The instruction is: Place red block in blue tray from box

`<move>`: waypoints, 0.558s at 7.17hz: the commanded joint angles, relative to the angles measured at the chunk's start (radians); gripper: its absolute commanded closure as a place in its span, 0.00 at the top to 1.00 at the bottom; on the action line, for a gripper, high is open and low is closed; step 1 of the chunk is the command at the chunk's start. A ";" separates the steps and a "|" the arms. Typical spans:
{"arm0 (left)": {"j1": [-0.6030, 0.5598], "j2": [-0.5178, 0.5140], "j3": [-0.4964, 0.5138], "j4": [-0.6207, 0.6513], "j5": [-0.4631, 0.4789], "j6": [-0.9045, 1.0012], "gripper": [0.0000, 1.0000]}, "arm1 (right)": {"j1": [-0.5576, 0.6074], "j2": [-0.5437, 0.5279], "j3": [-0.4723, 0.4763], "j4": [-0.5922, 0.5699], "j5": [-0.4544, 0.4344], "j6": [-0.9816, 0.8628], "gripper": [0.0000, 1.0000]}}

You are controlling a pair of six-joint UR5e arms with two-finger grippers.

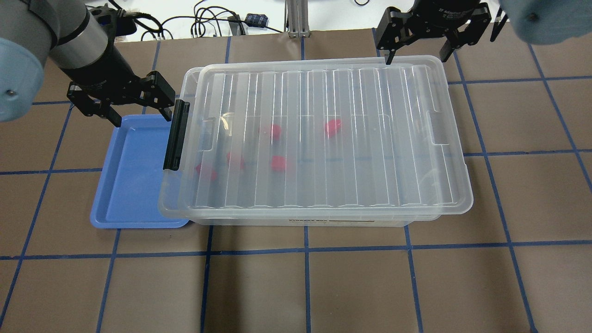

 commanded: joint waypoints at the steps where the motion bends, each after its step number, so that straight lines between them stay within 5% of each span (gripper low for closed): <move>1: 0.000 0.002 0.001 0.001 0.003 -0.001 1.00 | -0.012 0.017 0.008 0.002 -0.002 -0.024 1.00; 4: 0.000 -0.001 0.000 0.003 0.002 0.000 1.00 | -0.098 0.127 0.014 -0.003 -0.010 -0.136 0.99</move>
